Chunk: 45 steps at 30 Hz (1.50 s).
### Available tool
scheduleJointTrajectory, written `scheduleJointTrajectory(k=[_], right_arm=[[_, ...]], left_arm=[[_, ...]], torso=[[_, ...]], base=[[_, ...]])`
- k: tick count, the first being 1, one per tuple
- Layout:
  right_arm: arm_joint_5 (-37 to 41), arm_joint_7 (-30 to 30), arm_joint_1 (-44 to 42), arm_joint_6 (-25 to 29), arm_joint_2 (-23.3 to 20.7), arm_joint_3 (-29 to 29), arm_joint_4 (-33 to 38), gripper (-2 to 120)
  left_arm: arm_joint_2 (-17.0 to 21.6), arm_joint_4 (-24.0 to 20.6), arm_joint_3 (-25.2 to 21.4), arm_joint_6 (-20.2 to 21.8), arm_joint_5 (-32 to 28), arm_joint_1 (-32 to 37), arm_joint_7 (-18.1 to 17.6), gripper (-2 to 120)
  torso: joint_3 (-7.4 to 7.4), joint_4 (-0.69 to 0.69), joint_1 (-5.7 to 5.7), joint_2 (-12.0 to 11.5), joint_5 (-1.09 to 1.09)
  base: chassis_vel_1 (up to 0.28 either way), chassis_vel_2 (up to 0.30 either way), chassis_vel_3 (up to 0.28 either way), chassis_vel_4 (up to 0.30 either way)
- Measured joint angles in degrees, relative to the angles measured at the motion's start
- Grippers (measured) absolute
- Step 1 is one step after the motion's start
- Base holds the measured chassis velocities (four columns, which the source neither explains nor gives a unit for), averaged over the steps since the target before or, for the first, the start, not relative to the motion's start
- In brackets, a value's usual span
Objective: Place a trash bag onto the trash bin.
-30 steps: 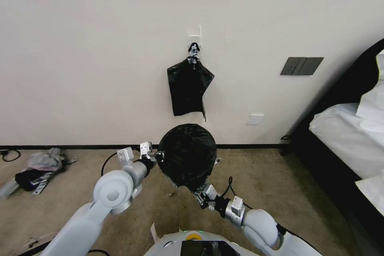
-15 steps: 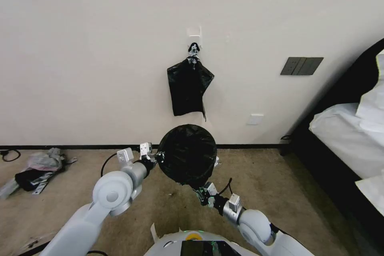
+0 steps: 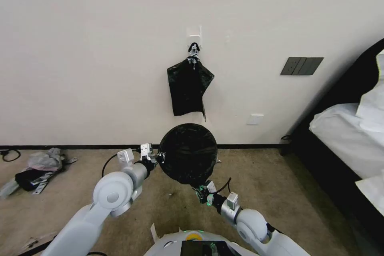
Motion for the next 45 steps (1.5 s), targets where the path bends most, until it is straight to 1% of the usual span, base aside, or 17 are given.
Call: scheduleJointTrajectory(k=[2,3,6,7,10,11,13,14,17,24,30,32,39,41,42,44,45], right_arm=[[-1.53,-0.62,-1.29,0.79,-0.83,0.63,1.18,20],[-1.53,-0.62,-1.29,0.79,-0.83,0.63,1.18,20],[-3.11,-1.01,-3.47,1.61,-2.02,1.74,3.65,36],[-3.11,-1.01,-3.47,1.61,-2.02,1.74,3.65,36],[-4.71,-1.73,-4.88,2.91,-2.99,2.74,5.05,50],[-4.71,-1.73,-4.88,2.91,-2.99,2.74,5.05,50],[-6.11,-2.35,-5.67,3.89,-3.36,3.20,5.29,61],[-6.11,-2.35,-5.67,3.89,-3.36,3.20,5.29,61],[-7.69,-3.60,-6.49,5.37,-3.50,3.25,5.77,75],[-10.73,-4.88,-7.55,8.43,-3.90,3.85,7.28,99],[-7.96,-3.60,-10.59,7.79,-5.75,6.86,12.07,100],[-4.84,-1.30,-12.19,5.85,-6.46,8.26,14.94,99],[2.22,3.67,-12.26,2.33,-7.15,8.99,20.23,80],[7.14,7.36,-10.22,-0.78,-7.77,8.12,23.13,68],[7.14,7.36,-10.22,-0.78,-7.77,8.12,23.13,68],[11.96,10.95,-7.05,-5.12,-8.75,7.68,24.96,58],[11.96,10.95,-7.05,-5.12,-8.75,7.68,24.96,58]], left_arm=[[-0.18,0.73,0.02,-0.01,0.11,-0.32,0.00,1],[-0.18,0.73,0.02,-0.01,0.11,-0.32,0.00,1],[-0.58,2.12,0.31,-0.15,0.17,-1.34,-0.01,1],[-0.58,2.12,0.31,-0.15,0.17,-1.34,-0.01,1],[-0.91,3.30,0.63,-0.28,0.15,-2.39,-0.05,1],[-0.91,3.30,0.63,-0.28,0.15,-2.39,-0.05,1],[-1.02,4.02,0.63,-0.38,0.10,-2.92,-0.06,1],[-1.02,4.02,0.63,-0.38,0.10,-2.92,-0.06,1],[-0.96,4.79,0.50,-0.46,-0.02,-3.32,-0.06,1],[-0.79,5.93,0.38,-0.87,0.04,-3.70,0.03,1],[-1.24,7.45,1.17,-2.63,4.04,-3.26,0.19,1],[-1.89,8.66,2.38,-3.43,6.72,-2.72,0.23,1],[-2.88,10.85,4.85,-4.56,11.49,-2.43,0.21,1],[-2.89,10.83,6.01,-4.87,13.59,-2.24,0.15,1],[-2.89,10.83,6.01,-4.87,13.59,-2.24,0.15,1],[-3.00,10.25,6.84,-5.18,15.73,-1.96,0.13,1],[-3.00,10.25,6.84,-5.18,15.73,-1.96,0.13,1]], torso=[[0.00,0.00,0.00,0.00,0.00],[0.00,0.00,0.00,0.00,0.00],[0.00,-0.01,0.00,0.00,0.00],[0.00,-0.01,0.00,0.00,0.00],[0.00,-0.01,0.00,0.00,0.00],[0.00,-0.01,0.00,0.00,0.00],[0.00,0.00,0.00,0.00,0.00],[0.00,0.00,0.00,0.00,0.00],[0.00,0.00,0.00,0.00,0.00],[0.00,0.00,0.00,0.00,0.01],[0.00,0.00,0.00,0.00,-0.01],[0.00,-0.01,0.00,0.00,-0.01],[0.00,-0.02,0.00,0.00,-0.01],[0.00,0.00,0.00,0.00,0.00],[0.00,0.00,0.00,0.00,0.00],[0.00,-0.01,0.00,0.00,0.00],[0.00,-0.01,0.00,0.00,0.00]], base=[[0.000,0.000,0.000,0.000],[0.000,0.000,0.000,0.000],[0.000,0.000,0.000,0.000],[0.000,0.000,0.000,0.000],[0.000,0.000,0.000,0.000],[0.000,0.000,0.000,0.000],[0.000,0.000,0.000,0.000],[0.000,0.000,0.000,0.000],[0.000,0.000,0.000,0.000],[0.000,0.000,0.000,0.000],[0.000,0.000,0.000,0.000],[0.000,0.000,0.000,0.000],[0.000,0.000,0.000,0.000],[0.000,0.000,0.000,0.000],[0.000,0.000,0.000,0.000],[0.000,0.000,0.000,0.000],[0.000,0.000,0.000,0.000]])
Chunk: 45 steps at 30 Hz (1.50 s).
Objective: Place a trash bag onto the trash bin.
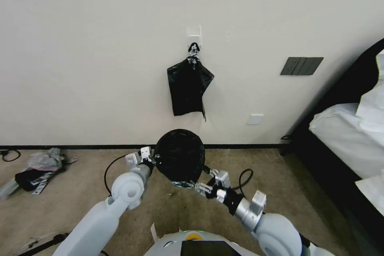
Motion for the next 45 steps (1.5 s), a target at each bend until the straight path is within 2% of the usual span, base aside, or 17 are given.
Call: scheduleJointTrajectory(k=[2,3,5,6,7,8,9,11,14,15,17,19,20,21,24,32,45], right_arm=[[2.77,3.93,5.12,-4.55,-1.33,-0.95,-0.78,47],[2.77,3.93,5.12,-4.55,-1.33,-0.95,-0.78,47],[8.08,9.02,11.24,-10.68,-1.84,-2.74,-1.07,36],[8.08,9.02,11.24,-10.68,-1.84,-2.74,-1.07,36],[13.09,14.53,16.47,-16.07,-1.79,-4.90,-0.79,30],[15.67,17.06,18.83,-18.13,-1.60,-6.15,-0.72,26],[15.67,17.06,18.83,-18.13,-1.60,-6.15,-0.72,26],[22.89,24.50,26.55,-22.98,0.17,-11.16,-1.55,15],[26.10,27.90,30.63,-24.78,1.54,-14.48,-2.71,9],[28.39,30.76,34.30,-26.57,2.95,-17.59,-3.98,0],[29.73,32.75,36.36,-27.48,3.83,-19.24,-4.85,0],[32.10,37.84,40.21,-29.92,5.89,-22.70,-7.02,0],[32.10,37.84,40.21,-29.92,5.89,-22.70,-7.02,0],[32.65,40.94,42.31,-31.32,7.25,-24.85,-8.50,0],[32.60,44.81,45.69,-32.21,9.90,-29.05,-11.84,0],[30.01,48.72,49.90,-32.19,14.43,-34.37,-20.13,0],[25.80,51.06,51.21,-31.93,19.65,-36.76,-29.26,0]], left_arm=[[-0.03,-0.66,1.30,-0.44,3.56,0.40,0.96,1],[-0.03,-0.66,1.30,-0.44,3.56,0.40,0.96,1],[-0.34,-1.22,2.70,-0.79,6.62,0.50,1.58,1],[-0.34,-1.22,2.70,-0.79,6.62,0.50,1.58,1],[-0.83,-1.53,3.76,-0.93,7.97,0.46,1.56,1],[-1.06,-1.58,4.18,-0.96,8.46,0.45,1.51,1],[-1.06,-1.58,4.18,-0.96,8.46,0.45,1.51,1],[-1.79,-1.55,5.38,-1.12,9.97,0.41,1.10,1],[-2.11,-1.41,5.85,-1.24,10.72,0.40,0.89,1],[-2.33,-1.23,6.14,-1.49,11.70,0.43,0.67,1],[-2.41,-1.15,6.27,-1.74,12.42,0.46,0.56,1],[-2.47,-1.11,6.47,-2.23,14.06,0.59,0.32,1],[-2.47,-1.11,6.47,-2.23,14.06,0.59,0.32,1],[-2.48,-1.10,6.66,-2.49,15.22,0.72,0.27,1],[-2.51,-0.90,7.20,-2.95,17.46,0.78,0.38,1],[-2.73,-0.55,8.02,-3.30,19.63,0.70,0.68,1],[-2.71,-1.46,8.19,-3.69,20.30,1.11,1.45,1]], torso=[[0.00,0.02,0.00,0.00,0.00],[0.00,0.02,0.00,0.00,0.00],[0.00,0.01,0.00,0.00,0.01],[0.00,0.01,0.00,0.00,0.01],[0.00,0.00,0.00,0.00,0.01],[0.00,0.01,0.00,0.00,-0.01],[0.00,0.01,0.00,0.00,-0.01],[0.00,0.00,0.00,0.00,0.01],[0.01,0.02,0.00,0.00,-0.01],[0.01,0.01,0.00,0.00,0.00],[0.01,0.01,0.00,0.00,0.00],[0.01,0.01,0.00,0.00,0.00],[0.01,0.01,0.00,0.00,0.00],[0.01,0.00,0.00,0.00,-0.01],[0.01,0.01,0.00,0.00,-0.01],[0.01,0.00,0.00,0.00,-0.02],[0.00,0.00,0.00,0.00,-0.01]], base=[[0.000,0.000,0.000,0.000],[0.000,0.000,0.000,0.000],[0.000,0.000,0.000,0.000],[0.000,0.000,0.000,0.000],[0.000,0.000,0.000,0.000],[0.000,0.000,0.000,0.000],[0.000,0.000,0.000,0.000],[0.000,0.000,0.000,0.000],[0.000,0.000,0.000,0.000],[0.000,0.000,0.000,0.000],[0.000,0.000,0.000,0.000],[0.000,0.000,0.000,0.000],[0.000,0.000,0.000,0.000],[0.000,0.000,0.000,0.000],[0.000,0.000,0.000,0.000],[0.000,0.000,0.000,0.000],[0.000,0.000,0.000,0.000]])
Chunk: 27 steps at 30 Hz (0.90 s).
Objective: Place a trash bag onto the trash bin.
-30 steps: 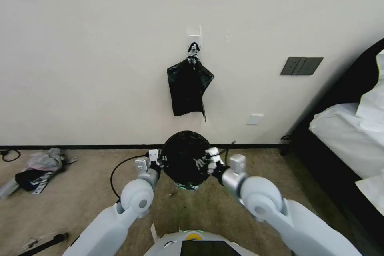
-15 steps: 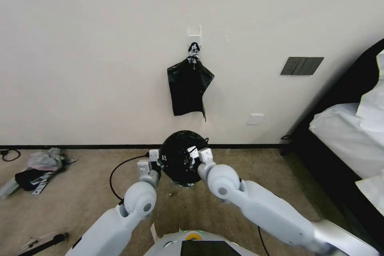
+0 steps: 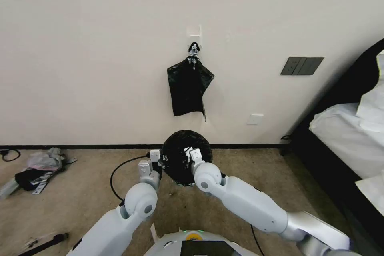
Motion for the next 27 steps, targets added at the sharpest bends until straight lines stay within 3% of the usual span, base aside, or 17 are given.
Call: scheduleJointTrajectory(k=[14,27], right_arm=[[-2.77,-0.10,1.16,0.15,5.17,-0.60,-6.20,0],[-3.76,-0.10,1.85,0.21,6.84,-0.62,-9.92,0]], left_arm=[[0.53,-1.77,0.14,-0.01,-0.15,0.85,0.24,1],[1.13,-3.10,-0.22,-0.01,-0.44,1.40,0.26,1]], torso=[[0.00,0.01,0.00,0.00,0.00],[0.00,0.01,0.00,0.00,0.00]], base=[[0.000,0.000,0.000,0.000],[0.000,0.000,0.000,0.000]])
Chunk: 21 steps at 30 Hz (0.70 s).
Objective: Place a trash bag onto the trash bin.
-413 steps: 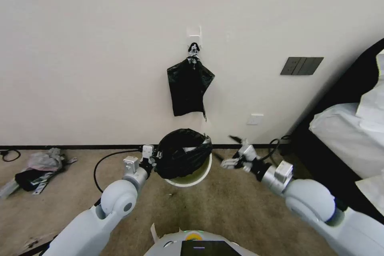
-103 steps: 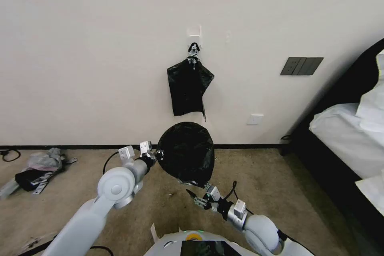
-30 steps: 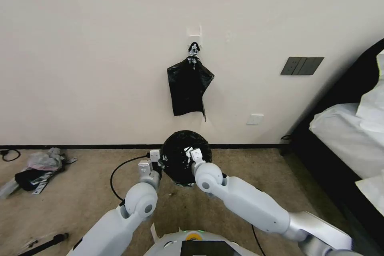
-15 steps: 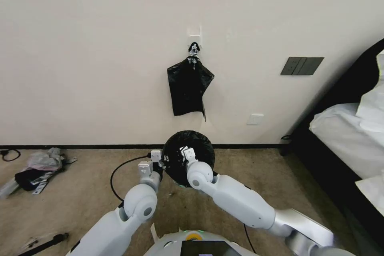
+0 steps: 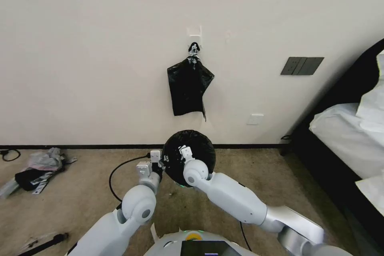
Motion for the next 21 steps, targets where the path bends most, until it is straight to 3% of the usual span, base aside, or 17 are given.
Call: scheduleJointTrajectory(k=[21], right_arm=[[-0.29,-0.28,1.41,0.05,2.18,0.18,-4.97,0]], left_arm=[[-0.03,-1.20,-0.58,0.20,-1.51,0.36,-0.14,1]], torso=[[0.00,0.00,0.00,0.00,0.00]], base=[[0.000,0.000,0.000,0.000]])
